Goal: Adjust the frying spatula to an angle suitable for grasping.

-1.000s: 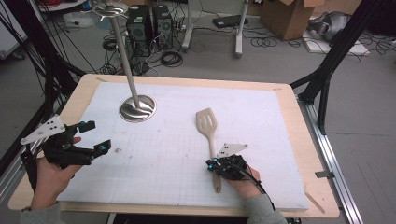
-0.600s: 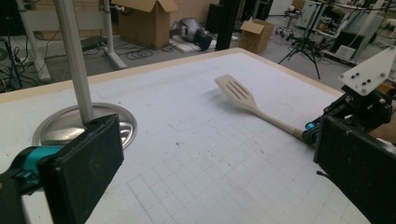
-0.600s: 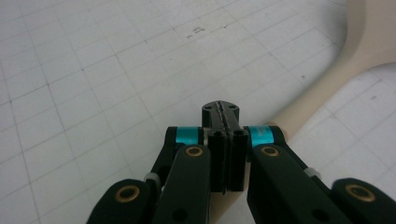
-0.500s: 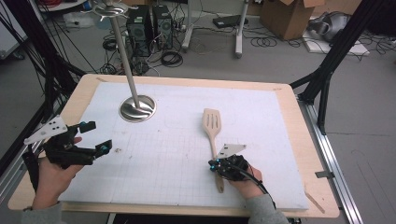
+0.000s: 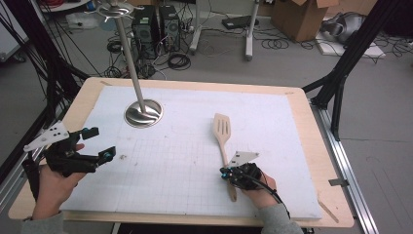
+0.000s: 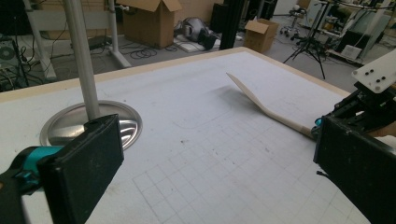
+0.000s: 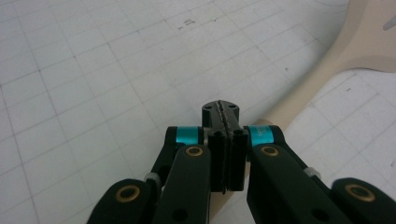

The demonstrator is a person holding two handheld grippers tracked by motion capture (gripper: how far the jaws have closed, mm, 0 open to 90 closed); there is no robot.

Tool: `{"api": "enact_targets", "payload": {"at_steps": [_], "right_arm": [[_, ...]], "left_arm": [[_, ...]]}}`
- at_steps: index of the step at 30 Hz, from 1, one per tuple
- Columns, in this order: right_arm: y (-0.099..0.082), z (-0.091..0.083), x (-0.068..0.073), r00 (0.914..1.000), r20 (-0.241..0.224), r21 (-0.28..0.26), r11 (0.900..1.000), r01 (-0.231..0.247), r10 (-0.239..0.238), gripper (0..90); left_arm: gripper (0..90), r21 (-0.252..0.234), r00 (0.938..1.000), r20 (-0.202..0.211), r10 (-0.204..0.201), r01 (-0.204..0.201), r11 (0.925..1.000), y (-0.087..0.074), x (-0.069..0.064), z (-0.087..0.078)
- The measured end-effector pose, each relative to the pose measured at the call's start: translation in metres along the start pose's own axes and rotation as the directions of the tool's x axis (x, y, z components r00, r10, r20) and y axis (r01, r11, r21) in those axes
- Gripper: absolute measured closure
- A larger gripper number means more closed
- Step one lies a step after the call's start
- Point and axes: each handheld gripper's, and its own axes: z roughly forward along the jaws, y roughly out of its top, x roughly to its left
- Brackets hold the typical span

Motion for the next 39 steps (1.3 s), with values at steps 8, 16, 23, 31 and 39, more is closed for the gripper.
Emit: {"api": "enact_targets", "payload": {"at_steps": [8,16,23,31,39], "right_arm": [[-0.008,-0.006,-0.004,0.9999,0.003,-0.006,0.9999,-0.012,0.012,90.0],[-0.016,-0.013,-0.010,0.9993,0.005,-0.018,0.9992,-0.037,0.037,90.0],[-0.019,-0.015,-0.013,0.9986,0.004,-0.023,0.9984,-0.052,0.052,90.0],[-0.023,-0.019,-0.018,0.9978,0.009,-0.026,0.9976,-0.065,0.065,90.0],[-0.031,-0.026,-0.025,0.9950,0.025,-0.035,0.9948,-0.096,0.097,90.0]], "left_arm": [[2.0,0.007,1.0000,0.000,0.004,-0.004,1.0000,0.000,0.000,0.001],[2.0,0.007,1.0000,0.002,0.003,-0.003,1.0000,-0.001,0.000,0.001],[2.0,0.012,1.0000,0.005,0.002,-0.002,0.9999,-0.001,-0.001,0.004],[2.1,0.024,0.9999,0.012,0.004,-0.004,0.9997,-0.002,-0.002,0.007],[2.0,0.020,0.9999,0.011,0.001,-0.002,0.9998,-0.003,-0.002,0.006]]}}
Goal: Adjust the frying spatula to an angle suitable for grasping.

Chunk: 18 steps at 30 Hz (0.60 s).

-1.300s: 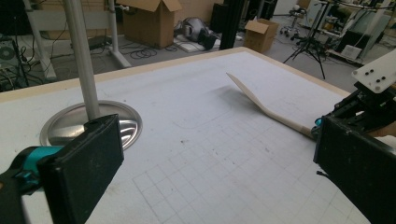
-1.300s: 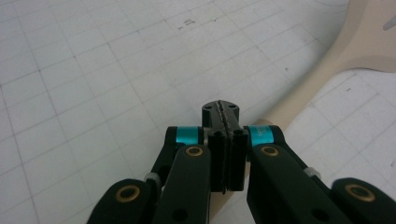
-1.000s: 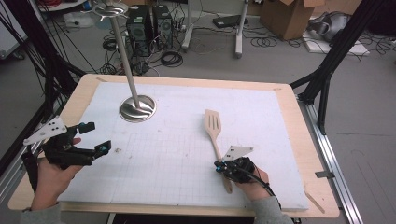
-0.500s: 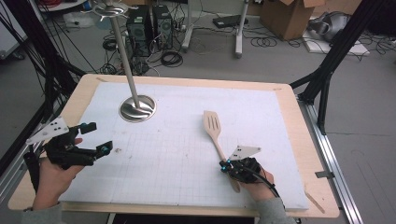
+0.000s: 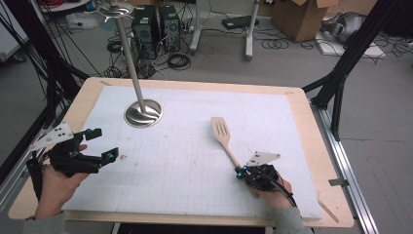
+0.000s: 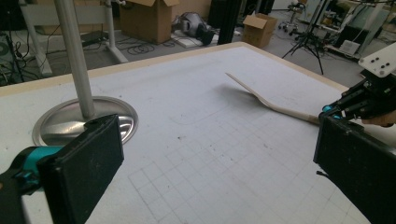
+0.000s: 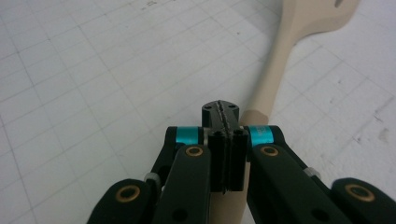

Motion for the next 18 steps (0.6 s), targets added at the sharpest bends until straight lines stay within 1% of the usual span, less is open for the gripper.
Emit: {"api": "enact_targets", "payload": {"at_steps": [4,11,12,13,14,16,17,18], "right_arm": [[-0.004,-0.003,-0.005,0.9998,0.014,-0.005,0.9999,-0.013,0.013,90.0],[-0.003,-0.003,-0.007,0.9997,0.007,-0.005,0.9997,-0.025,0.025,90.0],[-0.002,-0.003,-0.008,0.9987,-0.013,-0.030,0.9983,-0.049,0.049,90.0],[0.000,-0.005,-0.009,0.9977,-0.024,-0.056,0.9963,-0.064,0.063,90.0],[0.002,-0.006,-0.009,0.9976,-0.022,-0.087,0.9940,-0.067,0.065,90.0],[0.009,-0.006,-0.011,0.9973,-0.004,-0.120,0.9901,-0.074,0.074,90.0],[0.012,-0.005,-0.013,0.9970,0.006,-0.132,0.9884,-0.076,0.078,90.0],[0.012,-0.005,-0.013,0.9970,0.006,-0.132,0.9884,-0.076,0.078,90.0]], "left_arm": [[2.0,0.006,1.0000,0.002,0.001,-0.001,1.0000,0.000,0.000,0.001],[2.1,0.008,1.0000,0.004,0.003,-0.003,1.0000,0.000,-0.001,0.003],[2.1,0.012,1.0000,0.004,0.005,-0.005,0.9999,0.000,-0.002,0.004],[2.0,0.012,1.0000,0.004,0.005,-0.005,0.9999,0.000,-0.002,0.004],[2.0,0.012,1.0000,0.005,0.004,-0.004,0.9999,0.000,-0.002,0.004],[2.1,0.012,1.0000,0.005,0.003,-0.003,0.9999,0.000,-0.001,0.004],[2.0,0.013,1.0000,0.004,0.002,-0.002,0.9999,0.000,-0.001,0.004],[2.0,0.014,1.0000,0.006,0.002,-0.002,0.9999,-0.001,-0.002,0.004]]}}
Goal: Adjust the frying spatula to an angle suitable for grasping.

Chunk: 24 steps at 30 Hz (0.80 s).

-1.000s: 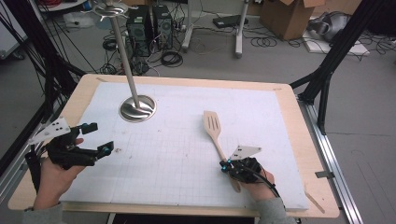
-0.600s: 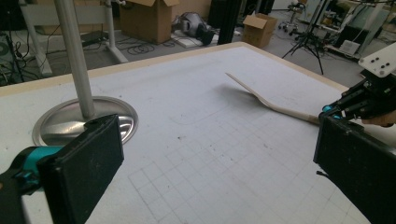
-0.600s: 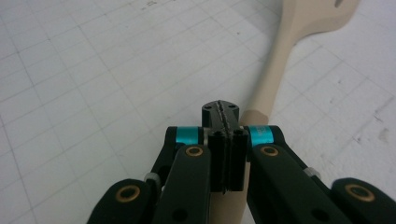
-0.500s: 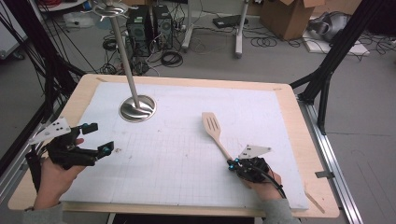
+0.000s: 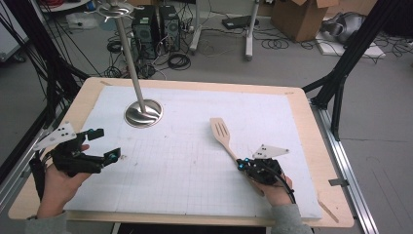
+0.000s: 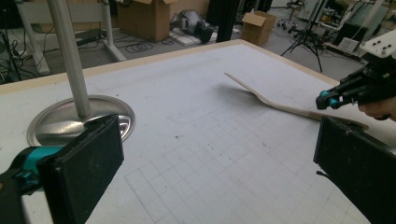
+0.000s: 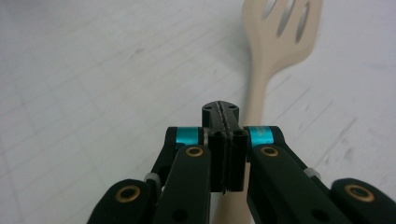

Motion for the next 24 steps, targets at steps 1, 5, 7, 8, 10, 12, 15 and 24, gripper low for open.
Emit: {"api": "enact_targets", "payload": {"at_steps": [1,5,7,8,10,12,15,24], "right_arm": [[0.006,0.004,-0.003,0.9998,0.014,-0.010,0.9998,-0.015,0.015,90.0],[0.013,0.017,-0.008,0.9988,0.043,0.011,0.9997,-0.022,0.022,90.0],[0.013,0.023,-0.010,0.9975,0.068,0.020,0.9996,-0.018,0.017,90.0],[0.013,0.025,-0.012,0.9966,0.079,0.020,0.9995,-0.023,0.022,90.0],[0.012,0.030,-0.016,0.9970,0.072,0.014,0.9994,-0.030,0.029,90.0],[0.012,0.034,-0.019,0.9969,0.076,0.013,0.9996,-0.023,0.022,90.0],[0.012,0.038,-0.024,0.9961,0.083,-0.002,0.9996,-0.029,0.029,90.0],[0.015,0.053,-0.031,0.9945,0.099,0.054,0.9977,-0.040,0.035,90.0]], "left_arm": [[2.0,0.000,1.0000,0.000,-0.002,0.002,1.0000,0.000,0.000,0.000],[2.1,0.001,1.0000,0.002,0.000,0.000,1.0000,0.000,-0.001,0.001],[2.1,0.001,1.0000,0.004,-0.002,0.002,1.0000,0.000,-0.001,0.001],[2.1,0.001,1.0000,0.007,-0.004,0.004,1.0000,-0.001,-0.001,0.001],[2.1,0.001,1.0000,0.007,-0.005,0.005,1.0000,-0.001,-0.001,0.002],[2.1,0.001,1.0000,0.006,-0.006,0.006,1.0000,-0.001,-0.001,0.002],[2.0,0.008,1.0000,0.007,-0.003,0.003,1.0000,-0.002,0.000,0.002],[2.1,0.011,0.9999,0.006,-0.008,0.008,0.9999,-0.004,-0.001,0.002]]}}
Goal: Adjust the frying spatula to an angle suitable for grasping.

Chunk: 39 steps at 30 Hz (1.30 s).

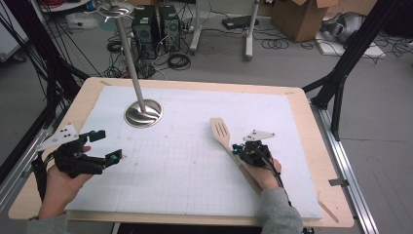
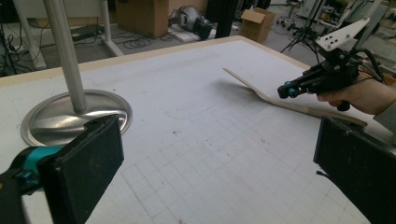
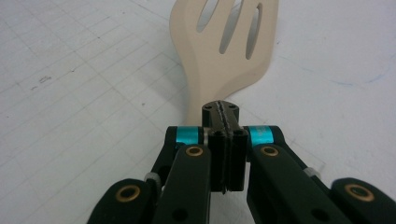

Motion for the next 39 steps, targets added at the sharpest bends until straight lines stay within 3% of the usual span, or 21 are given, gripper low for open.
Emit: {"api": "enact_targets", "payload": {"at_steps": [7,20,28,39], "right_arm": [[0.000,0.008,-0.003,1.0000,-0.006,0.033,0.9995,-0.004,0.004,90.0],[0.000,0.009,0.001,0.9986,-0.050,0.012,0.9998,0.017,-0.016,90.0],[0.000,0.009,0.004,0.9989,-0.043,0.011,0.9998,0.020,-0.019,90.0],[0.000,0.009,0.011,0.9955,-0.067,0.008,0.9977,0.067,-0.066,90.0]], "left_arm": [[2.0,0.001,0.9999,-0.010,-0.006,0.006,1.0000,-0.002,0.001,-0.002],[2.1,0.015,0.9999,-0.011,-0.004,0.004,0.9999,-0.004,0.000,0.000],[2.1,0.022,0.9999,-0.013,-0.006,0.006,0.9997,-0.005,0.000,0.002],[2.1,0.028,0.9999,-0.013,-0.003,0.004,0.9996,-0.006,0.001,0.002]]}}
